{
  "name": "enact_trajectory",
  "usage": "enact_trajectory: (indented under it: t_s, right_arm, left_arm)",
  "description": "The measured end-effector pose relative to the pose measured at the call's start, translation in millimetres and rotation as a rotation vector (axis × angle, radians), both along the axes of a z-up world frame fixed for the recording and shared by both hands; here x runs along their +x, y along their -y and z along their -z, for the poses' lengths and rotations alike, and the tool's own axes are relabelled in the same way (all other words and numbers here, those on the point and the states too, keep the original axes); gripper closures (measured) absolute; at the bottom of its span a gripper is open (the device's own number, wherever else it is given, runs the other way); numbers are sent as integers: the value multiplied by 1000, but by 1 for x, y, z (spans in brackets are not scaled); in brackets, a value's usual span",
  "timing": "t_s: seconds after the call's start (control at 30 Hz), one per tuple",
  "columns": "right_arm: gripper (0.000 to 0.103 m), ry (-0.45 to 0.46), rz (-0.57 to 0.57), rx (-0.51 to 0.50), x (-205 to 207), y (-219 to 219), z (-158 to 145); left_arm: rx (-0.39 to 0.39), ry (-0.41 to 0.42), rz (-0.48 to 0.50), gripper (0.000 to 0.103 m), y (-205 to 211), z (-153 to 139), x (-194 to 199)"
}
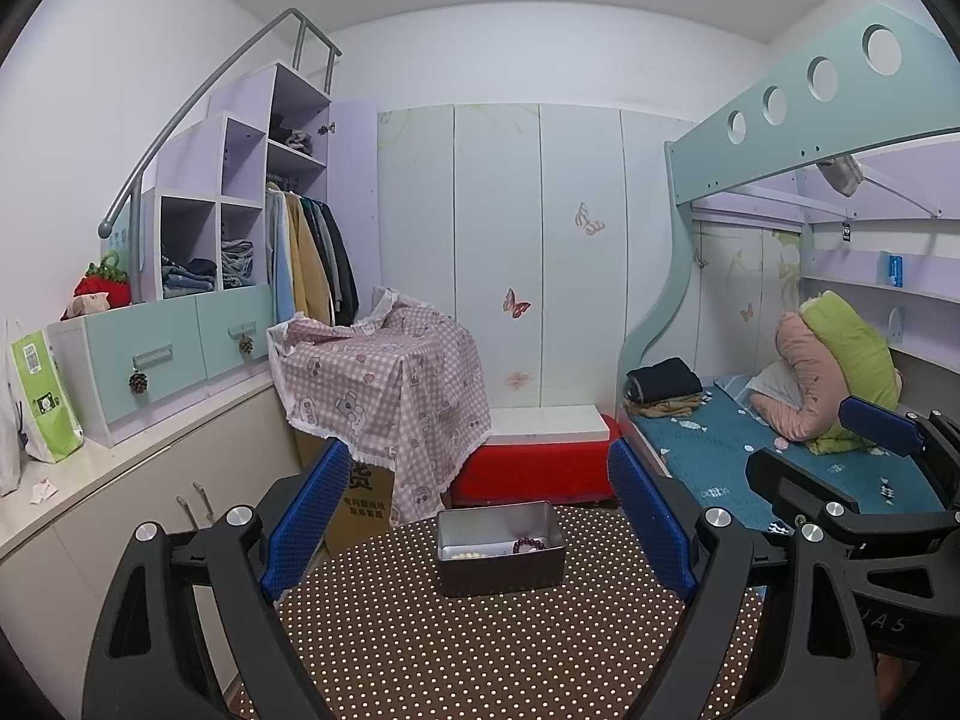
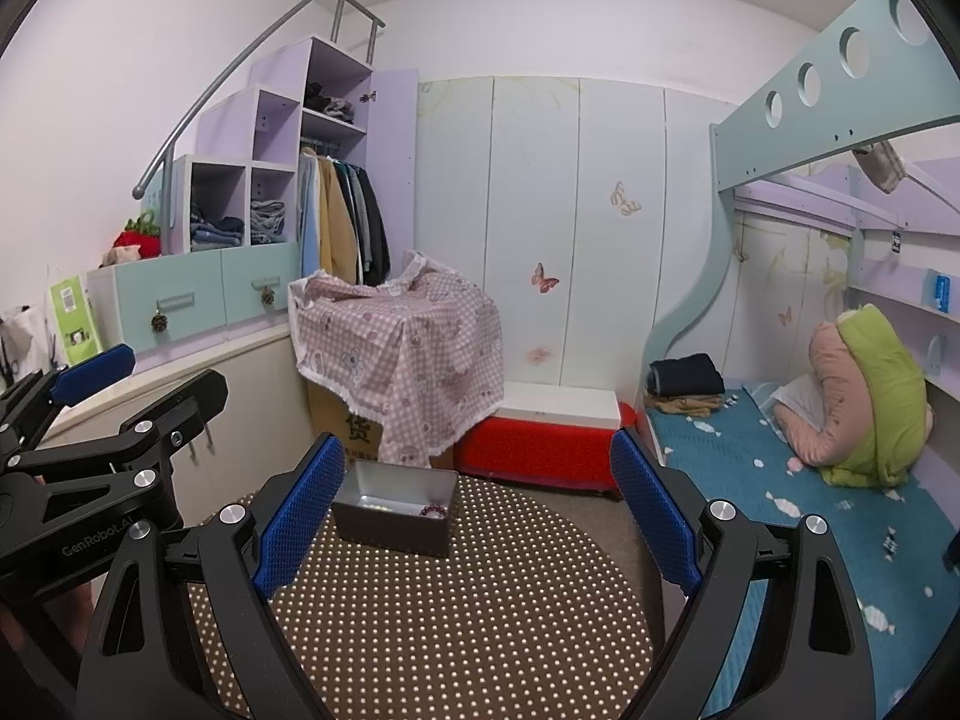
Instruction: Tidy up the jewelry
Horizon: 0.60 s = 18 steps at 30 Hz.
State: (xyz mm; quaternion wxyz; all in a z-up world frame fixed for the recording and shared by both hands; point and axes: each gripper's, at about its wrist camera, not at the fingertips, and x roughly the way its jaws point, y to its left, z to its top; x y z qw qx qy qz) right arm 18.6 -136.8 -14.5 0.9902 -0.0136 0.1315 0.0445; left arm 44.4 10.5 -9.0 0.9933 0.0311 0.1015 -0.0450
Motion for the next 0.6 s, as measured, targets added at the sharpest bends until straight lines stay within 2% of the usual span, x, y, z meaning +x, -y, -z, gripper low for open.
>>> enact_trajectory:
  t_s: [0.43, 0.6]
  right_arm:
    - [16, -2, -2, -2, 3, 0, -3]
    - [16, -2, -4, 3, 2, -1, -4]
  left_arm:
    - [1, -7, -5, 18, 4, 0, -1]
    - [-1, -2, -23, 11, 3, -2, -1]
